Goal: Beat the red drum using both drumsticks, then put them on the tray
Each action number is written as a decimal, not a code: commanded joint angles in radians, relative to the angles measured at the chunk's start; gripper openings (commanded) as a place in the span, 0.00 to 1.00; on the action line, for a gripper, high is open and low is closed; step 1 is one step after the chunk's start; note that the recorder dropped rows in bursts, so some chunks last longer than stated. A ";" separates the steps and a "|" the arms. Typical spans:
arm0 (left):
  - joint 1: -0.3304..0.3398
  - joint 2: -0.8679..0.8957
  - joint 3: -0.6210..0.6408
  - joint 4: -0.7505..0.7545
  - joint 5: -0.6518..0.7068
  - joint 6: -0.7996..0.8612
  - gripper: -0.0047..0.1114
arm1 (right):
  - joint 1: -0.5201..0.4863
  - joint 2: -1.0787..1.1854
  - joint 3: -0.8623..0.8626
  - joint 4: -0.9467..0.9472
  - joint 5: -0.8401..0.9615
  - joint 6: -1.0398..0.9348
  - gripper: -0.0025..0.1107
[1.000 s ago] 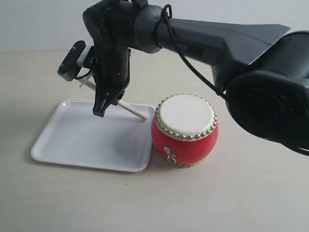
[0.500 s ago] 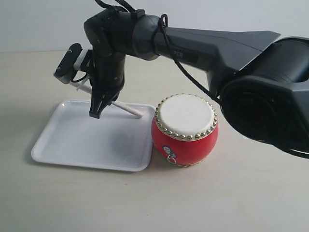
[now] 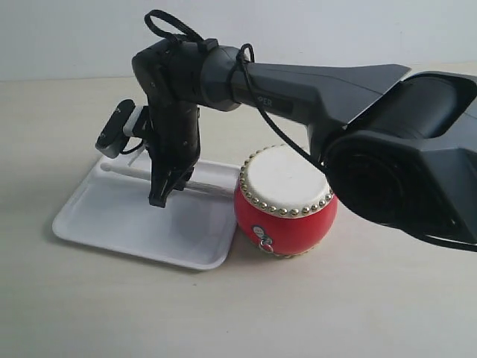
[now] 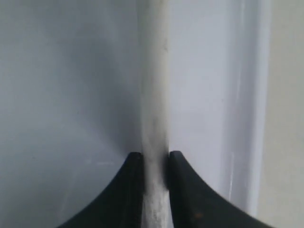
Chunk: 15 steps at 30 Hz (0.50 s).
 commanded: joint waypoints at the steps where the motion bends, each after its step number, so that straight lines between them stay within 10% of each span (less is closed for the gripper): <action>1: 0.002 0.001 0.002 -0.016 -0.017 0.010 0.04 | 0.001 -0.002 -0.006 0.001 -0.001 -0.007 0.02; 10: 0.002 0.001 0.002 -0.021 -0.026 0.010 0.04 | 0.001 -0.014 -0.006 0.001 -0.023 0.037 0.47; 15: 0.002 0.010 0.021 -0.098 -0.101 0.075 0.04 | -0.001 -0.115 -0.006 0.050 -0.013 0.093 0.49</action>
